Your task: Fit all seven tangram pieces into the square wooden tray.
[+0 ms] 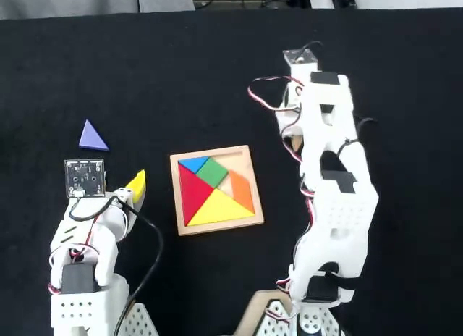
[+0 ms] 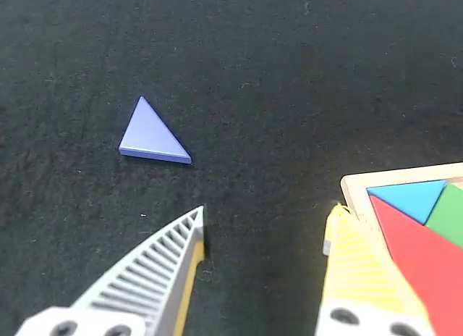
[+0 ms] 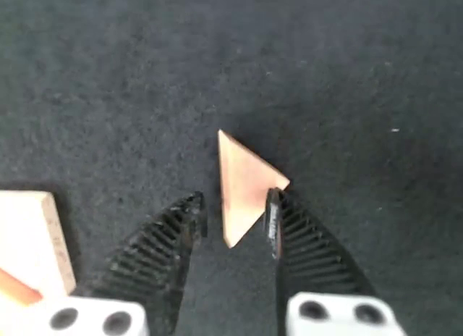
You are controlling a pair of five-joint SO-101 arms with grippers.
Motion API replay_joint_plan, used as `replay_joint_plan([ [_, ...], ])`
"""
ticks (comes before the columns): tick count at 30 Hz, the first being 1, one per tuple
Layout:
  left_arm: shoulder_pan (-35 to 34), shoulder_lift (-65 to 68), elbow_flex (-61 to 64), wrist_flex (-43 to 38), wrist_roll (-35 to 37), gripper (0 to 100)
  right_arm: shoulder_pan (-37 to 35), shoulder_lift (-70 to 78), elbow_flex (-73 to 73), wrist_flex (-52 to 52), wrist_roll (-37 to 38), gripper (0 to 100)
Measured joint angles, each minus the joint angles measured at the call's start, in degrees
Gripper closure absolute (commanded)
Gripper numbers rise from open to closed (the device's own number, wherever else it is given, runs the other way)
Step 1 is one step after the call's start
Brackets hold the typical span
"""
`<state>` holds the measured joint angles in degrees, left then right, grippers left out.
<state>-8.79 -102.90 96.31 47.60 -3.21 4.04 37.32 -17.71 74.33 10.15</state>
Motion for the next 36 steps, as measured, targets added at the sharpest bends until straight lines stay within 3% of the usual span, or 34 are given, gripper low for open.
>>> replay_joint_plan([
  [13, 0.0, 0.0, 0.0, 0.0, 0.0, 73, 1.9, 5.3, -4.7, 0.1, 1.1, 85.0],
  [25, 0.0, 0.0, 0.0, 0.0, 0.0, 73, 9.8, 2.0, -4.7, 4.0, 3.3, 84.8],
  [32, 0.0, 0.0, 0.0, 0.0, 0.0, 73, 9.6, 1.9, -6.4, 7.3, -9.1, 85.0],
  [36, 0.0, 0.0, 0.0, 0.0, 0.0, 73, 9.5, 1.9, -7.4, 9.1, -7.9, 86.6],
])
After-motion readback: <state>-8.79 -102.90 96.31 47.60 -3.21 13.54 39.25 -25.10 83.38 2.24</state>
